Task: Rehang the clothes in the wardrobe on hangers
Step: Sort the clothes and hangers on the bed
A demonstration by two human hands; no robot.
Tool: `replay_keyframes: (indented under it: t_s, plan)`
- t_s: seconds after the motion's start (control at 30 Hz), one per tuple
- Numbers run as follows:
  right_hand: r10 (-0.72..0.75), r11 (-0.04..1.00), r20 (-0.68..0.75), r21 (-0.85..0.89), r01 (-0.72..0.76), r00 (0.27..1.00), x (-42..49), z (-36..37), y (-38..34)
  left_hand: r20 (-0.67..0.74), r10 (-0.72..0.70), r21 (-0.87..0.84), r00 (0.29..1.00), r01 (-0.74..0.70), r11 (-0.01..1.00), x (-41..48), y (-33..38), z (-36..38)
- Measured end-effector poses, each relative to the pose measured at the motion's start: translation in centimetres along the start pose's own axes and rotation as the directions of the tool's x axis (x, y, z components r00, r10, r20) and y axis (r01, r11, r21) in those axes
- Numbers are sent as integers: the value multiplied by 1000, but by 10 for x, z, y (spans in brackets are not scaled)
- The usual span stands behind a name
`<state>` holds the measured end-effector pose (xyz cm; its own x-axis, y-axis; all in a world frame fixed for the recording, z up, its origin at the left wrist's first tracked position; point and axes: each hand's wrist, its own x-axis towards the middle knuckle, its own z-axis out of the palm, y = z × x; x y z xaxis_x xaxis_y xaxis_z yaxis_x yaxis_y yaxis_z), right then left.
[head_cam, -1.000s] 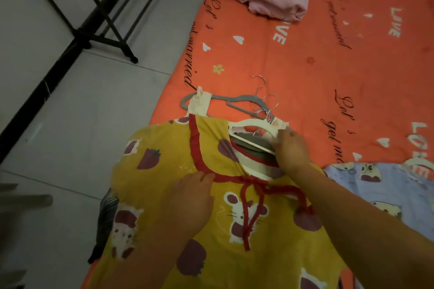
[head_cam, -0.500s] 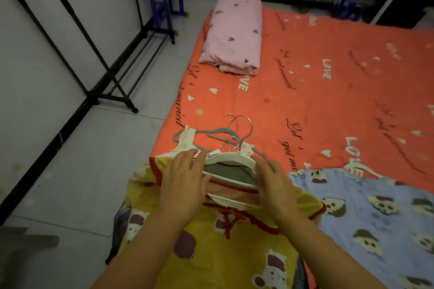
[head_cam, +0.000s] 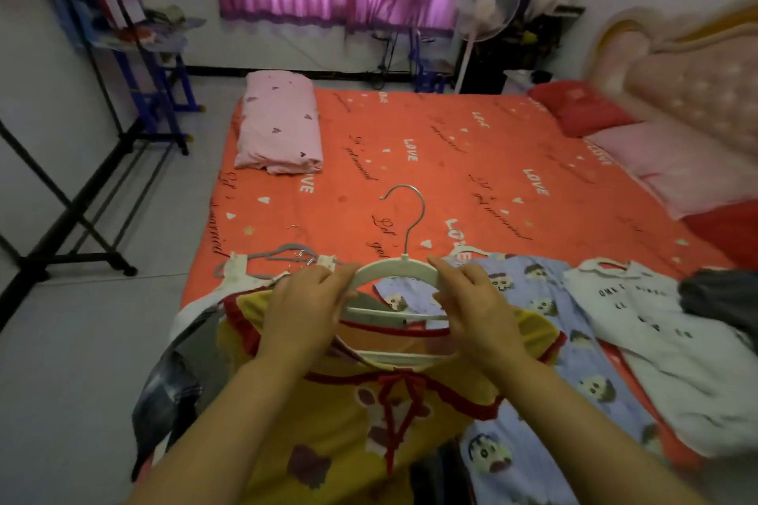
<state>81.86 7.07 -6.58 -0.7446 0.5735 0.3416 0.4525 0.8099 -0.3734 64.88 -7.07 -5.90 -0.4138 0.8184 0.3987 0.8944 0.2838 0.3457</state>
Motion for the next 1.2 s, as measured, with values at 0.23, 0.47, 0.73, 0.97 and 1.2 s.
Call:
replay_keyframes:
  t_s: [0.23,0.47,0.73,0.97,1.2]
  plan:
    - [90,996,-127,-16,-93,988,-85,-92,27,-103,182,-125,978,-194,973,-18,104,-15]
    - [162,985,-243,-20,-172,957,-155,-163,89,-167,282,-156,945,-308,939,-26,215,1]
    - [137,989,-273,-22,-149,952,-223,-244,190,-219,240,-147,946,-275,950,-48,351,48]
    - [42,998,-331,-26,-53,943,-228,-283,245,-268,81,-205,960,-139,969,-51,408,68]
    - [-82,994,-406,-104,43,910,-181,-295,272,-267,-24,-289,964,-56,956,-9,410,85]
